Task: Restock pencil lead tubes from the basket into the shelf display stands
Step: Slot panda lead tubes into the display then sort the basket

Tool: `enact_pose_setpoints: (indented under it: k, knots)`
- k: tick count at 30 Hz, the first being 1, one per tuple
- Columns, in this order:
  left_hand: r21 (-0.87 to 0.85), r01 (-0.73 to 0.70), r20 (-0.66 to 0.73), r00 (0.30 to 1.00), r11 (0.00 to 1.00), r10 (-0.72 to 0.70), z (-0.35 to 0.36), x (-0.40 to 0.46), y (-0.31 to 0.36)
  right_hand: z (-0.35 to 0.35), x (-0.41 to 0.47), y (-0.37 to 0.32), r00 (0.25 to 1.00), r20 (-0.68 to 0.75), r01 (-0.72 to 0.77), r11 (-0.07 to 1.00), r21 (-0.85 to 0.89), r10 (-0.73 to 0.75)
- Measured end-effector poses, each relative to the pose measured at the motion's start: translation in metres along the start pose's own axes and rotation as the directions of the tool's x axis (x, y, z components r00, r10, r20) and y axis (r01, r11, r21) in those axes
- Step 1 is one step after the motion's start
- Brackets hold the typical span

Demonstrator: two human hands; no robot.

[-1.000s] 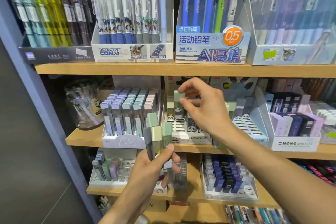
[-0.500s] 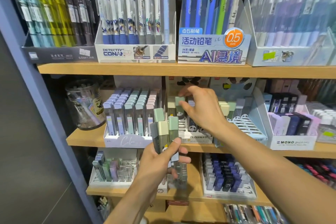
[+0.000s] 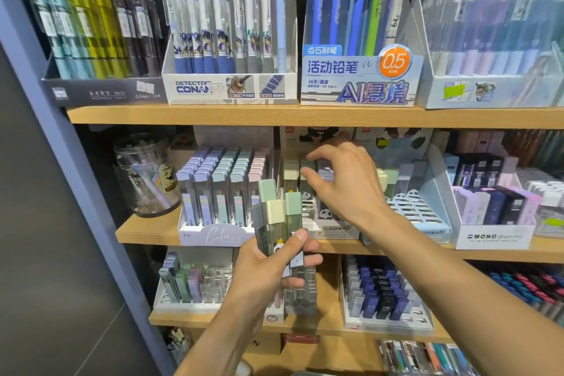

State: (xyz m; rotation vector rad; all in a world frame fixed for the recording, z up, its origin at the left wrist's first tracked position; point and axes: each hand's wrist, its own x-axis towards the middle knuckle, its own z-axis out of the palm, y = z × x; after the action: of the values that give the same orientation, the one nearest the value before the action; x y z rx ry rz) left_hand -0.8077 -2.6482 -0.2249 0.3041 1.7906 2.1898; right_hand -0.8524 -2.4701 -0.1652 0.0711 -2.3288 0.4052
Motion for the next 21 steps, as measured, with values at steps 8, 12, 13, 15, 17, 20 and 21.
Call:
enact_pose_setpoints:
  k: [8,12,13,15,17,20,21]
  knots:
    - [0.002,-0.016,0.049,0.999,1.0,0.016,0.0,-0.001,0.0,-0.024,-0.048,-0.02,0.982,0.187,-0.083,0.923,0.375,0.012]
    - [0.011,-0.012,0.067,0.998,1.0,0.011,0.003,-0.002,0.0,-0.022,-0.05,-0.016,0.961,0.269,-0.213,0.794,0.57,0.065]
    - [0.015,-0.009,0.065,0.998,1.0,0.008,0.004,-0.002,0.0,-0.023,-0.05,-0.015,0.962,0.261,-0.223,0.774,0.592,0.078]
    - [0.023,-0.01,0.061,0.998,1.0,0.009,0.004,-0.001,-0.001,-0.026,-0.047,-0.014,0.967,0.233,-0.229,0.75,0.62,0.102]
    - [0.026,-0.014,0.046,0.999,1.0,0.013,0.003,0.0,-0.002,-0.028,-0.044,-0.013,0.975,0.18,-0.218,0.744,0.631,0.132]
    - [0.052,-0.011,0.008,1.0,0.999,0.011,0.0,0.003,-0.005,-0.027,-0.036,-0.012,0.986,0.045,-0.155,0.765,0.625,0.163]
    - [0.064,-0.005,-0.004,1.0,0.998,0.005,-0.001,0.004,-0.007,-0.026,-0.033,-0.011,0.989,0.004,-0.122,0.786,0.606,0.15]
